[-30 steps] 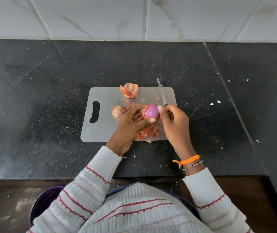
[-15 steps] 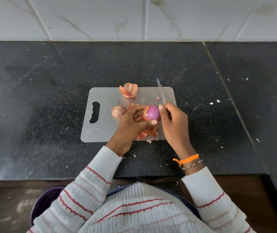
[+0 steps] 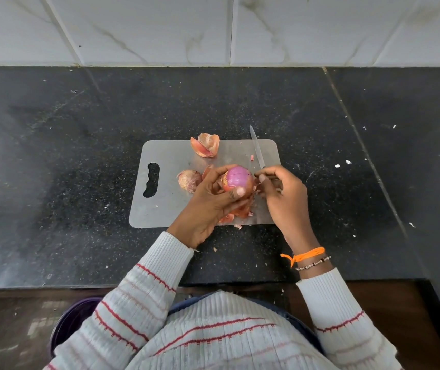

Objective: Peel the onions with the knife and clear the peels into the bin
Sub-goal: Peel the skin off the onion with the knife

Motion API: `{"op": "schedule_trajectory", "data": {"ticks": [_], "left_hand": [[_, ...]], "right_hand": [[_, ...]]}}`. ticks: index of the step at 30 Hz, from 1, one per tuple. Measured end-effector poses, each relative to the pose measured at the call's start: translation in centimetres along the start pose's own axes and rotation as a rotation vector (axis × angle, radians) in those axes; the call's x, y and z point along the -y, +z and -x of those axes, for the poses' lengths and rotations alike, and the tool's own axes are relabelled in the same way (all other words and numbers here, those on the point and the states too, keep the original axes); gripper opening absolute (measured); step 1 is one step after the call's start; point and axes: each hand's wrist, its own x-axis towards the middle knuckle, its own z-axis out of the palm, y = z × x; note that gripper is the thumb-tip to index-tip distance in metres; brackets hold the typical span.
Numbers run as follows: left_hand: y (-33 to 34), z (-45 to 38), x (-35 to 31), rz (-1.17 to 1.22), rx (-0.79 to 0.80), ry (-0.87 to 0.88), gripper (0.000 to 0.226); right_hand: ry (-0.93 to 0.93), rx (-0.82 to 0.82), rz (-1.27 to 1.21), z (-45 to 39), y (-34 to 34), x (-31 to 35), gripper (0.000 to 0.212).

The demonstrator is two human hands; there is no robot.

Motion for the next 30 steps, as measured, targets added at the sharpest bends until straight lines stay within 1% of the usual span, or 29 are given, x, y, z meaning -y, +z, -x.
{"op": "schedule_trajectory", "data": {"ticks": [3, 7, 11, 14, 15, 19, 21, 23, 24, 27, 28, 30], "left_hand": [[0.0, 0.0, 0.0, -0.002, -0.013, -0.012, 0.048], [0.0, -0.1, 0.1, -0.019, -0.028, -0.009, 0.069], [-0.1, 0.1, 0.0, -0.009, -0.024, 0.000, 0.067], [-0.2, 0.0, 0.1, -0.004, -0.025, 0.008, 0.059], [-0.3, 0.0, 0.2, -0.005, -0.025, 0.012, 0.061], [-0.4, -0.2, 0.3, 0.001, -0.020, 0.015, 0.090], [-0.3, -0.2, 0.3, 0.012, -0.021, 0.014, 0.094], [-0.1, -0.1, 0.2, 0.042, -0.027, 0.018, 0.093], [0.0, -0.1, 0.1, 0.056, -0.034, 0.021, 0.088], [0.2, 0.2, -0.1, 0.076, -0.057, 0.021, 0.061], [0.3, 0.1, -0.1, 0.079, -0.065, 0.020, 0.056], [0.4, 0.1, -0.1, 0.072, -0.073, 0.022, 0.057]], "right_hand": [[-0.002, -0.010, -0.137, 0.4, -0.2, 1.5, 0.008], [-0.012, 0.019, -0.171, 0.7, -0.1, 2.4, 0.004], [-0.010, 0.013, -0.162, 0.8, 0.2, 2.7, 0.006], [0.002, 0.000, -0.167, 0.7, 0.4, 2.7, 0.006], [-0.002, -0.007, -0.160, 0.7, 0.4, 2.6, 0.005], [-0.057, -0.036, -0.086, 0.6, 0.6, 2.1, 0.006], [-0.068, -0.049, -0.078, 0.6, 0.5, 1.9, 0.008], [-0.047, -0.049, -0.093, 0.5, 0.4, 1.7, 0.009], [-0.019, -0.046, -0.121, 0.5, 0.4, 1.5, 0.008], [0.069, -0.041, -0.251, 0.6, 0.5, 1.4, 0.010], [0.073, -0.039, -0.265, 0.7, 0.5, 1.5, 0.011], [0.039, -0.034, -0.229, 0.9, 0.5, 1.8, 0.011]]}}
